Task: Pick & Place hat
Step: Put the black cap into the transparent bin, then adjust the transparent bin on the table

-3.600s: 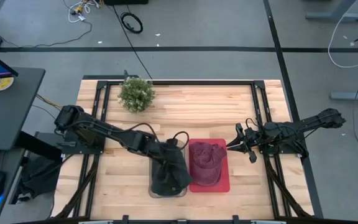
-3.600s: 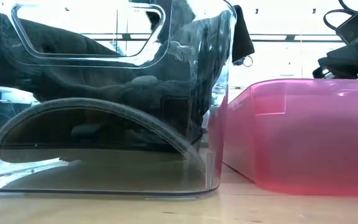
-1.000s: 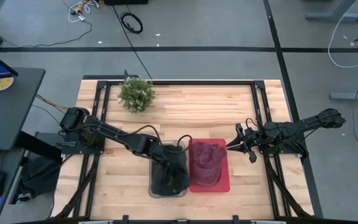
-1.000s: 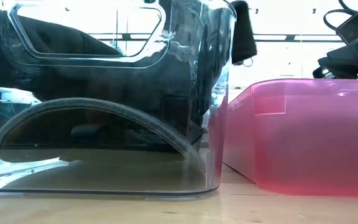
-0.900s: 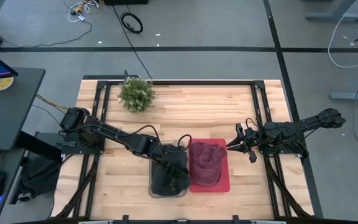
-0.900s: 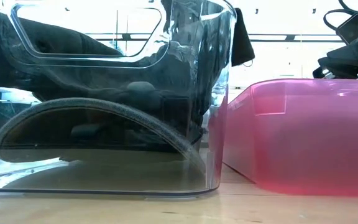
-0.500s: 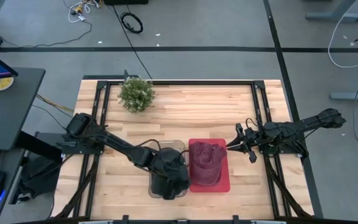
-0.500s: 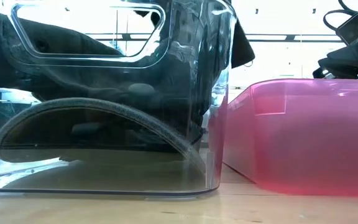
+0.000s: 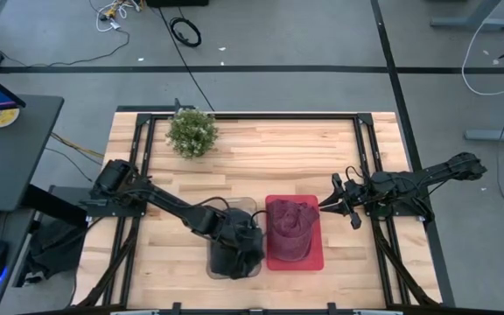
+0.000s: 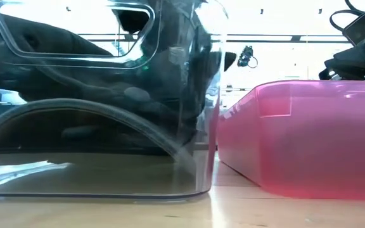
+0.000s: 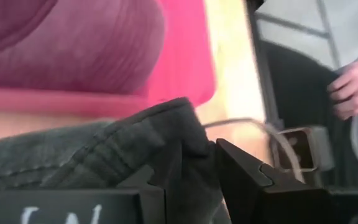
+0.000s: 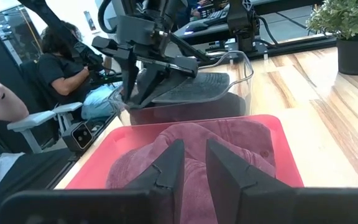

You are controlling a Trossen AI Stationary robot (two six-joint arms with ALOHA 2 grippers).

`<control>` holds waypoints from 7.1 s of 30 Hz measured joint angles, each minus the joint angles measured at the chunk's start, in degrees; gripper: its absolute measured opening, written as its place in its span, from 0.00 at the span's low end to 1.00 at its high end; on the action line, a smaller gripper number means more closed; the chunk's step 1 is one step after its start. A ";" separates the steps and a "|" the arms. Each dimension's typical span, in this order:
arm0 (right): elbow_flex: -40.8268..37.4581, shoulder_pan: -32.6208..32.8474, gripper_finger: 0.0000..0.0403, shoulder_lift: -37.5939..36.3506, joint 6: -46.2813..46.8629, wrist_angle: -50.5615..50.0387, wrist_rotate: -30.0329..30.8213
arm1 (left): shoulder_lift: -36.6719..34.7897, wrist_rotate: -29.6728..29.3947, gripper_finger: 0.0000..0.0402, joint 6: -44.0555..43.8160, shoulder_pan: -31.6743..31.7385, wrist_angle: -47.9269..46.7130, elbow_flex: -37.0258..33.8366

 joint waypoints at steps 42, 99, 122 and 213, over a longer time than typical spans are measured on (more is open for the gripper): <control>0.00 0.00 0.17 0.00 0.00 -0.11 -0.02 | -2.10 0.89 0.17 -2.32 0.62 -11.20 -0.52; 0.00 0.02 0.17 0.00 0.02 0.17 -0.02 | -6.79 -7.02 0.17 4.48 -1.29 -7.83 -0.39; 0.00 0.02 0.17 -0.02 0.00 0.28 0.00 | -13.40 -21.28 0.17 -10.52 -14.27 -32.50 -0.26; -0.02 0.02 0.17 -0.02 0.02 0.28 -0.02 | -0.78 3.04 0.11 1.77 -6.48 -21.32 4.48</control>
